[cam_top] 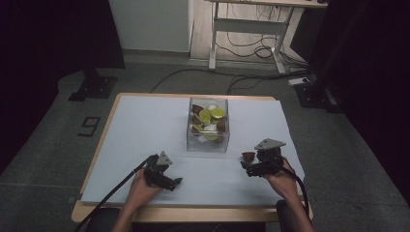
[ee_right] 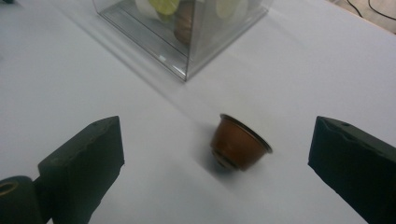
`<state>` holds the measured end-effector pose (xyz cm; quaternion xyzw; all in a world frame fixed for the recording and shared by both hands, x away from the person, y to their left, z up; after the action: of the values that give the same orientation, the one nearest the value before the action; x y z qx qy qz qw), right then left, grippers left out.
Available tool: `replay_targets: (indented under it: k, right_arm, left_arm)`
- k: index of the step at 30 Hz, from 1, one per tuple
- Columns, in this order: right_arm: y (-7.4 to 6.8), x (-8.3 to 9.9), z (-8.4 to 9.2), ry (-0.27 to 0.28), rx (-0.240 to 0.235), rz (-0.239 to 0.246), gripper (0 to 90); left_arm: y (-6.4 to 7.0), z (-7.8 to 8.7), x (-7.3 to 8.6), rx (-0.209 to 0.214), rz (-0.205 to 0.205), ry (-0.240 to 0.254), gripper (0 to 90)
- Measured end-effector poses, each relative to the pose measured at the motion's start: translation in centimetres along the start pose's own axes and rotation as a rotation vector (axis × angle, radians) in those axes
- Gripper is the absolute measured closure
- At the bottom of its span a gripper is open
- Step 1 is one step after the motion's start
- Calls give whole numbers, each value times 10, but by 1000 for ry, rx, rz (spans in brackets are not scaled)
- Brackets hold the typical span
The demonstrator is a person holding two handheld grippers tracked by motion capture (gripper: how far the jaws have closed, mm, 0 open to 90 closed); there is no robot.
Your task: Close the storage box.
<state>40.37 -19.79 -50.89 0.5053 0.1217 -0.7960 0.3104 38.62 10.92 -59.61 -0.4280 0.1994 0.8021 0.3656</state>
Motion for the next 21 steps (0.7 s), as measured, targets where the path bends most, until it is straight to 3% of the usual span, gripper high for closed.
replay_targets:
  k: [7, 21]
  right_arm:
    - [10, 14, 4, -15, 29, -21, 33]
    - [22, 46, -5, -62, 63, -48, 33]
  left_arm:
    - [0, 0, 0, 0, -1, -1, 0]
    - [0, 0, 0, -1, -1, -1, 0]
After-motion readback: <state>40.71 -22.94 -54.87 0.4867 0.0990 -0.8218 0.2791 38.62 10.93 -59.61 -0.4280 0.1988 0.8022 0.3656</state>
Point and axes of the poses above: each handheld gripper's, and its own axes: z roughly backward along the jaws, x roughly out of its underside, y roughly to its right, the point moved 9 cm from there along -z, roughly forward along the jaws, and after that the axes turned 15 degrees about y, right-handed, at the moved point
